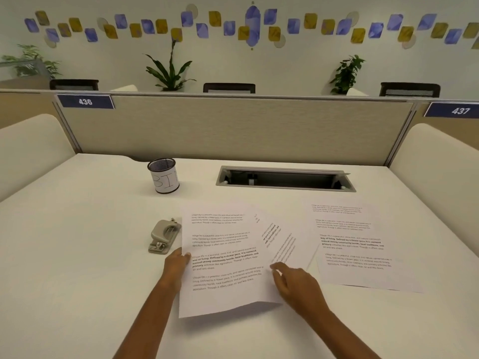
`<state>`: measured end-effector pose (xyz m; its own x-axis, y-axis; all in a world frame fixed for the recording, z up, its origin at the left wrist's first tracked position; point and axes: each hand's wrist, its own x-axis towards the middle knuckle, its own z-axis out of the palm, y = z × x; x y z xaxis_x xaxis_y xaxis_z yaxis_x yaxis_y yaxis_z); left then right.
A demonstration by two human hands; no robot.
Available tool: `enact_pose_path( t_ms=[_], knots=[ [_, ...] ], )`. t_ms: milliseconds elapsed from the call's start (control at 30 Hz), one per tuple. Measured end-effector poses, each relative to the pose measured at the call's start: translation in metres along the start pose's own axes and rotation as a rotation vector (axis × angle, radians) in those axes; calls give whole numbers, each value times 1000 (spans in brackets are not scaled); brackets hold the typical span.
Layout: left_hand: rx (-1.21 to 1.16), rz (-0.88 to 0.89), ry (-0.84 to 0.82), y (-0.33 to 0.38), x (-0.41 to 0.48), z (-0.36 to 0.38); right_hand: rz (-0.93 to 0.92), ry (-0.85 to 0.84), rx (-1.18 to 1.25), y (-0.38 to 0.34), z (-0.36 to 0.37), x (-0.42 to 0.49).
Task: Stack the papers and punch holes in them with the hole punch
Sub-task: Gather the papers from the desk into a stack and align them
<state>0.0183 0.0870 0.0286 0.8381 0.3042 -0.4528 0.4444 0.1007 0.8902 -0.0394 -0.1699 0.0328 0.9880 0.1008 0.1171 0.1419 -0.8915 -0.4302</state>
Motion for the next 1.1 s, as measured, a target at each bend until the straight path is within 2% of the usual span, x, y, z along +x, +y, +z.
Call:
enact_pose_path(
  t_ms=[133,233,367,567,667,800,867,967,1100],
  knots=[
    [34,-8,-12,-4,0,-1,170,21,32,26,-10,23],
    [74,-10,-11,-5,-1,-2,250,-119,-39,51,-19,45],
    [77,-13,-21,-4,-3,-5,306,-251,-109,65,-29,71],
    [-28,-40,-79,-4,-8,-12,347,-349,-294,63,-36,92],
    [-77,-72,-93,-7,-11,-13,382,-368,-273,61,-34,94],
    [-130,-94,-112,-8,-18,-9,434,-376,-83,59,-32,92],
    [-174,-110,-114,-8,-21,-7,404,-293,78,54,-28,87],
    [-230,-109,-145,-7,-26,0,411,-85,448,43,-25,70],
    [-324,-87,-148,-11,-33,14,486,-43,976,33,-26,40]
  ],
)
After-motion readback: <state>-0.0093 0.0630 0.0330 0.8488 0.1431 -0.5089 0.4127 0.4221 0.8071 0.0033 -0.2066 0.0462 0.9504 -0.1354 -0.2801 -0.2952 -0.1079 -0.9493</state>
